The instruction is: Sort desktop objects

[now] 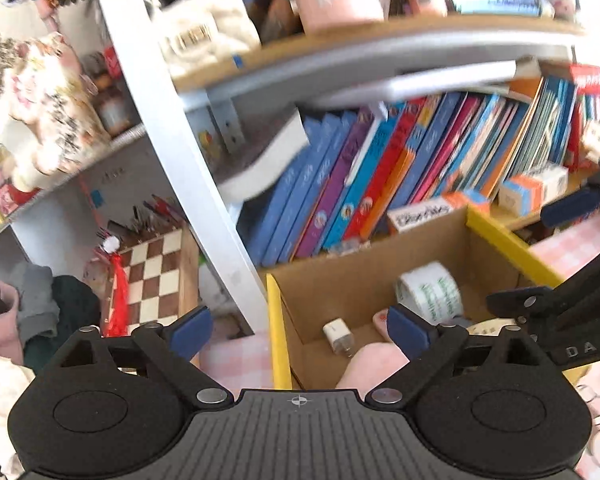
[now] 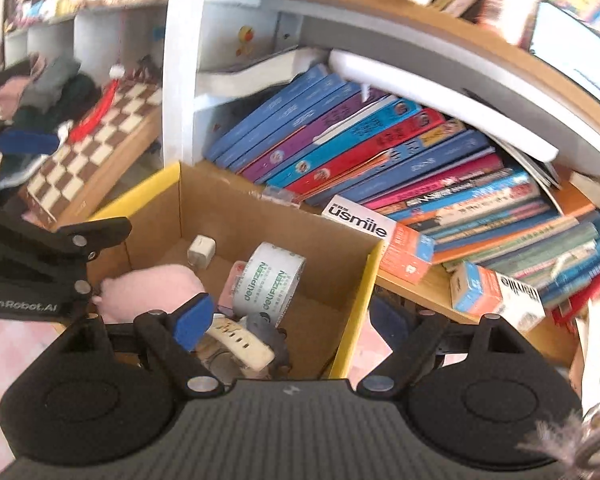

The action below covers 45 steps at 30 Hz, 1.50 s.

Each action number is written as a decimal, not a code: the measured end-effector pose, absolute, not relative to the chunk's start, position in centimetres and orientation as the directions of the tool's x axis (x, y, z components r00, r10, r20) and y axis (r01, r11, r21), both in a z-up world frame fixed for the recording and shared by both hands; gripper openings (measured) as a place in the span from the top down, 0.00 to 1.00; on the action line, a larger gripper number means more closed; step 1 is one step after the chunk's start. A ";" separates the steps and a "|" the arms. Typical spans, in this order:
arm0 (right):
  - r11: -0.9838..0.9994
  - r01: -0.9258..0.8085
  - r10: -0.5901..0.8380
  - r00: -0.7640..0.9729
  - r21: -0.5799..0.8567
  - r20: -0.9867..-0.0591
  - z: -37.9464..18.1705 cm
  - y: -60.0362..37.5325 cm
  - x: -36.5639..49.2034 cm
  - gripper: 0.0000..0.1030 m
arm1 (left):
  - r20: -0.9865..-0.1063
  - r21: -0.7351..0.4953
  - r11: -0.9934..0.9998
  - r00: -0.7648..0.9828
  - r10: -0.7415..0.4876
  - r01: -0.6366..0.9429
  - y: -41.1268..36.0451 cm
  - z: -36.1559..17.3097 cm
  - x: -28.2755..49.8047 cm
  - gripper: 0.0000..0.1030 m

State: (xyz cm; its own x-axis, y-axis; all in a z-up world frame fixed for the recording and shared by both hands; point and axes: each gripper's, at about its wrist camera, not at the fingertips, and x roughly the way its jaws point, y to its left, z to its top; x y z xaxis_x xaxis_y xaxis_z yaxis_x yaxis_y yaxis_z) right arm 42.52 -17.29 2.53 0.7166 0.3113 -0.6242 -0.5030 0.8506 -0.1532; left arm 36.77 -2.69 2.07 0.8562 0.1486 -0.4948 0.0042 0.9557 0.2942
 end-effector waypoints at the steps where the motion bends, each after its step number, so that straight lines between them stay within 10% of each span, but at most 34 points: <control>1: 0.859 -0.491 0.309 0.722 -0.143 -0.619 2.9 -17.5 41.9 0.17 | -0.488 0.282 0.959 0.862 0.138 0.006 -2.7 2.6 36.1 0.06; 45: 0.991 -0.132 0.091 0.790 -0.023 -0.606 -0.8 -19.2 8.9 0.02 | -0.582 0.081 0.997 0.812 0.031 0.020 1.2 0.1 8.3 0.01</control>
